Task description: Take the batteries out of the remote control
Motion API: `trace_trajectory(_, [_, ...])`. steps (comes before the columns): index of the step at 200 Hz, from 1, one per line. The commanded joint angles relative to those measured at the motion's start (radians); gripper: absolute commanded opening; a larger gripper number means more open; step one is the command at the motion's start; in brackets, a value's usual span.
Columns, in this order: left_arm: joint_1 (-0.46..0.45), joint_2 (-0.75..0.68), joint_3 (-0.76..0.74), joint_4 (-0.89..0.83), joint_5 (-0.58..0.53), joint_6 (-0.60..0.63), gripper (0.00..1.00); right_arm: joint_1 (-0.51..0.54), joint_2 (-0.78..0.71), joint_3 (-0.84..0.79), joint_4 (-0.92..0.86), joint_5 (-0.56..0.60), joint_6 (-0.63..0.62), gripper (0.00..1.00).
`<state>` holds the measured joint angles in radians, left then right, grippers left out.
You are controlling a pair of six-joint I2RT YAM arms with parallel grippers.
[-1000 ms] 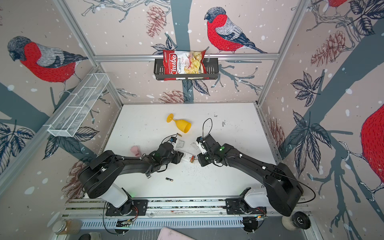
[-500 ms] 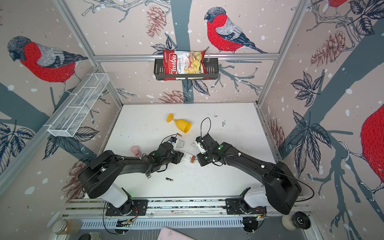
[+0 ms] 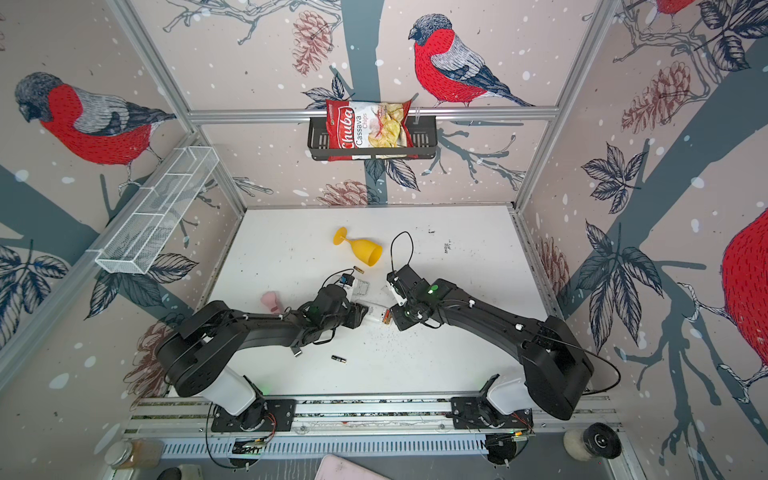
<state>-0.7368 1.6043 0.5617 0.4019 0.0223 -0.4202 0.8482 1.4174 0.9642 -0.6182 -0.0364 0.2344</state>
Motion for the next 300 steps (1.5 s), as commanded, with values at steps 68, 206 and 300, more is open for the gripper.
trace_trajectory(68, [0.001, -0.017, -0.004, 0.006, 0.013, -0.006, 0.54, -0.165, -0.185, -0.159, 0.189, -0.250, 0.052, 0.00])
trace_trajectory(206, [0.003, -0.012, 0.009, 0.000, 0.011, -0.010, 0.54, -0.129, -0.098, -0.132, 0.124, -0.152, 0.040, 0.00])
trace_trajectory(300, [0.004, 0.004, 0.013, 0.011, 0.022, -0.009, 0.54, -0.127, -0.063, -0.152, 0.208, -0.268, 0.040, 0.00])
